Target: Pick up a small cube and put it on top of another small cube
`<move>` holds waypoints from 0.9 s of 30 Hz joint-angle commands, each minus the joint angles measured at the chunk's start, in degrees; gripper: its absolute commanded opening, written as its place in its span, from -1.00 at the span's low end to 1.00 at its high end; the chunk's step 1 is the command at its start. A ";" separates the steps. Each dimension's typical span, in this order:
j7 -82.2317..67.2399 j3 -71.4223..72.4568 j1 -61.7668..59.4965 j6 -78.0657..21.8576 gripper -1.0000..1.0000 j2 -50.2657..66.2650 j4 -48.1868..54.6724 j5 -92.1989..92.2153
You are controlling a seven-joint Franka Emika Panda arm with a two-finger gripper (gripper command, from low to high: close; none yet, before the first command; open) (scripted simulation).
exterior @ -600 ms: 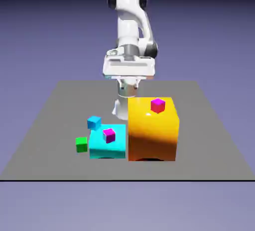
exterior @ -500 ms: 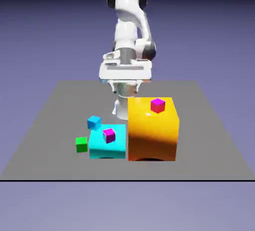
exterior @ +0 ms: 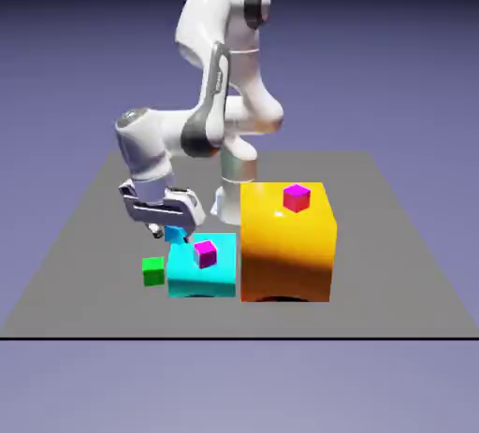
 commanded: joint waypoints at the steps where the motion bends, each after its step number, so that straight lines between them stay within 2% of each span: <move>1: 0.09 -0.89 -0.33 -2.50 0.00 2.07 1.44 1.11; 21: 1.91 -18.61 -9.86 -52.33 0.00 43.27 30.30 23.26; 23: 1.93 -18.80 -9.97 -52.88 0.00 43.72 30.62 23.51; 27: -0.22 -16.85 -6.66 -46.45 0.00 44.54 23.89 26.62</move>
